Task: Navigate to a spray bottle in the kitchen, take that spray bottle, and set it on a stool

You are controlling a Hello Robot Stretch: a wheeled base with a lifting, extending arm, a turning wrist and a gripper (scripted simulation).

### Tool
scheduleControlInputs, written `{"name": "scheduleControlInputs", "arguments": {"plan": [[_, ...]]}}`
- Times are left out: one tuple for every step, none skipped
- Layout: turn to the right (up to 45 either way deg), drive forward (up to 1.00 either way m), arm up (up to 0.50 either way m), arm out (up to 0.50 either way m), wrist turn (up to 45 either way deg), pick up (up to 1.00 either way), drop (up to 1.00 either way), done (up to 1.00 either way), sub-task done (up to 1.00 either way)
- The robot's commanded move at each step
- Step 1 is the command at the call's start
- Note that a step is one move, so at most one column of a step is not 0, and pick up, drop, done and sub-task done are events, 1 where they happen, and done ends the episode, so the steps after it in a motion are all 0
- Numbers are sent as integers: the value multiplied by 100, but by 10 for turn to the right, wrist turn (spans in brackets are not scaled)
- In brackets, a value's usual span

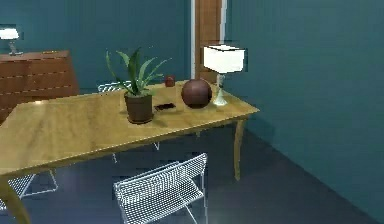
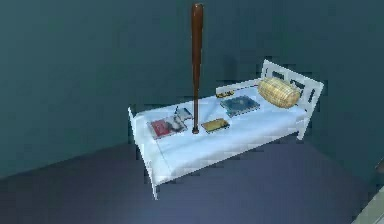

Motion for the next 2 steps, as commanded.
{"name": "scheduleControlInputs", "arguments": {"plan": [[330, 0, 0, 0, 0, 0, 0, 0, 0], [0, 100, 0, 0, 0, 0, 0, 0, 0]]}}
